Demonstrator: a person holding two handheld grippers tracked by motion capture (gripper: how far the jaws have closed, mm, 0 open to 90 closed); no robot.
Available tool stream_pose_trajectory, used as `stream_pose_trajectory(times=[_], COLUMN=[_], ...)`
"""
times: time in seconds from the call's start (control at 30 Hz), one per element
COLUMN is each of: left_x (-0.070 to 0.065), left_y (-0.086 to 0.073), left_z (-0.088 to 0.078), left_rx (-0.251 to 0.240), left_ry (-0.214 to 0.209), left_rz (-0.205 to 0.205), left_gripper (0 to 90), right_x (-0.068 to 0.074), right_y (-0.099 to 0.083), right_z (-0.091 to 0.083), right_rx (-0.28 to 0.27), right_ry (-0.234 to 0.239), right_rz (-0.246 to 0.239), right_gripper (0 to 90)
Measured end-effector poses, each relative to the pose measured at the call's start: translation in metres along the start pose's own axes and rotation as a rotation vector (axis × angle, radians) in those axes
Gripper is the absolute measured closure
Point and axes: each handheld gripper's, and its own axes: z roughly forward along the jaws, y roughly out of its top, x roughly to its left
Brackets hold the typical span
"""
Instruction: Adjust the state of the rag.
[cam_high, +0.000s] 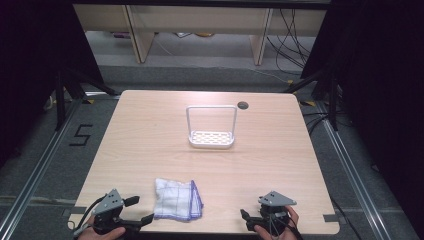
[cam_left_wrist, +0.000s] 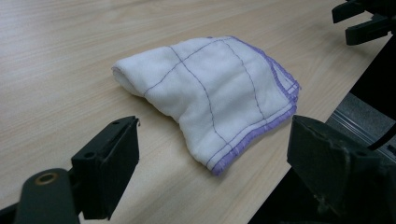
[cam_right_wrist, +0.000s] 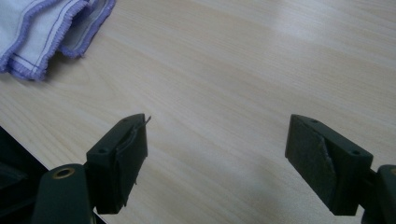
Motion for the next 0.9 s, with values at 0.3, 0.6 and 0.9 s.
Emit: stream_pose_trajectory(times=[0.3, 0.6, 0.9], left_x=[-0.004, -0.007, -0.009], left_y=[0.005, 0.009, 0.012], left_z=[0.003, 0.007, 0.01], left_rx=[-0.046, -0.046, -0.036], left_ry=[-0.002, 0.003, 0.007], left_rz=[0.007, 0.021, 0.032], left_gripper=[18.7, 19.4, 19.3], right_x=[0.001, 0.022, 0.061], right_y=[0.001, 0.009, 0.027], right_z=[0.0, 0.005, 0.03], right_rx=[-0.016, -0.018, -0.019], right_ry=[0.017, 0.079, 0.181], right_rz=[-0.017, -0.071, -0.167], right_gripper=[23.6, 35.1, 44.1])
